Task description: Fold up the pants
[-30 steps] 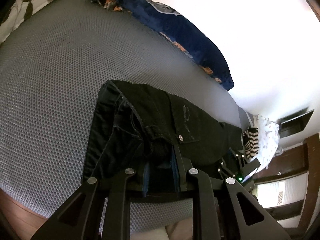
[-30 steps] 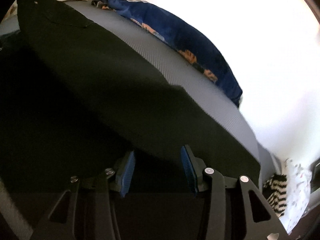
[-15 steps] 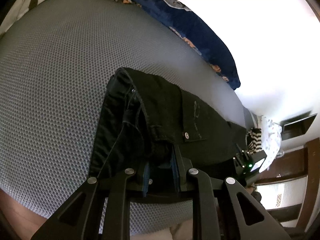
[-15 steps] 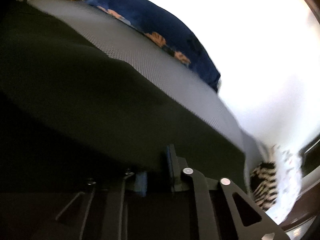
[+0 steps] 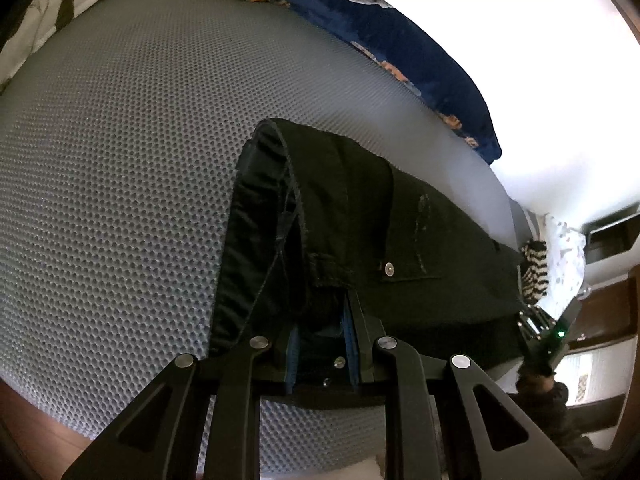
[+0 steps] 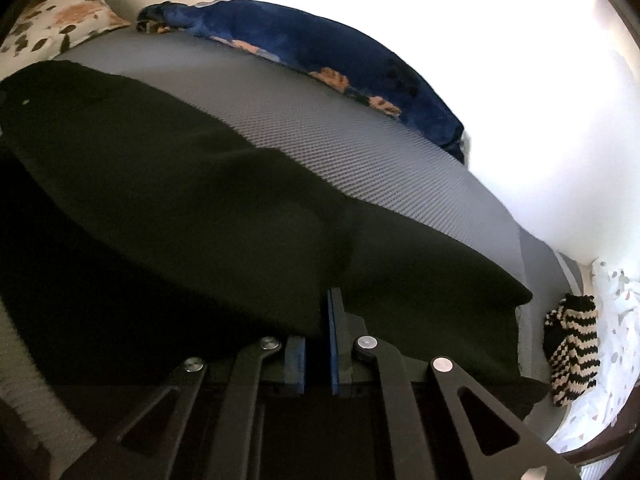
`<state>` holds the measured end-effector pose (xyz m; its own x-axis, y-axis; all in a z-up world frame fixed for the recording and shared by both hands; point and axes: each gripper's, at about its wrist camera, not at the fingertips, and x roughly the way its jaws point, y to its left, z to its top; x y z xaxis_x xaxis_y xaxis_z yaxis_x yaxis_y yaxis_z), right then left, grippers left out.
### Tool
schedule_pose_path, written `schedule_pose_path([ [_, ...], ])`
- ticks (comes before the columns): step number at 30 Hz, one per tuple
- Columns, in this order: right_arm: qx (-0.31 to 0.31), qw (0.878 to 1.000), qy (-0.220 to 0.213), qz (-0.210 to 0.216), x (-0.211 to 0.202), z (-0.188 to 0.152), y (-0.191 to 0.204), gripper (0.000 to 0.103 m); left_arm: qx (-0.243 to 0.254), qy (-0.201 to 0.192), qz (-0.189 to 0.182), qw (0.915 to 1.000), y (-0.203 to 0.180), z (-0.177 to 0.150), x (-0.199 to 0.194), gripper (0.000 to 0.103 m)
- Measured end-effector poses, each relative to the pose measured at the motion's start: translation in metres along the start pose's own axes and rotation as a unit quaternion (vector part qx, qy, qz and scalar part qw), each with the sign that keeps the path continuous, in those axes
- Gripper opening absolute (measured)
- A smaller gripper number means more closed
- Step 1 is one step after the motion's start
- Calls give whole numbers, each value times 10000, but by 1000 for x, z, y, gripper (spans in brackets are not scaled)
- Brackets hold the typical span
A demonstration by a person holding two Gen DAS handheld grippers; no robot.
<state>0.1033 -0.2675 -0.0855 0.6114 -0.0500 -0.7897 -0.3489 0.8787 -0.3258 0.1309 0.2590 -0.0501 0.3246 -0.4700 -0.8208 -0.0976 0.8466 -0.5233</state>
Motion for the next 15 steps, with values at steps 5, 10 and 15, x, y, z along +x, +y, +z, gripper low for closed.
schedule_pose_path([
  [5,-104,9999,122,4,-14,-11,12,5,301,158,148,9993,-1,-9,4,20],
  [10,-239,9994,234,-58,-29,-30,22,5,589,557,324,9962,-6,-28,19,20],
  [15,-446,9980,447,-73,-29,-50,37,5,689,689,400,9944,-11,-42,29,21],
])
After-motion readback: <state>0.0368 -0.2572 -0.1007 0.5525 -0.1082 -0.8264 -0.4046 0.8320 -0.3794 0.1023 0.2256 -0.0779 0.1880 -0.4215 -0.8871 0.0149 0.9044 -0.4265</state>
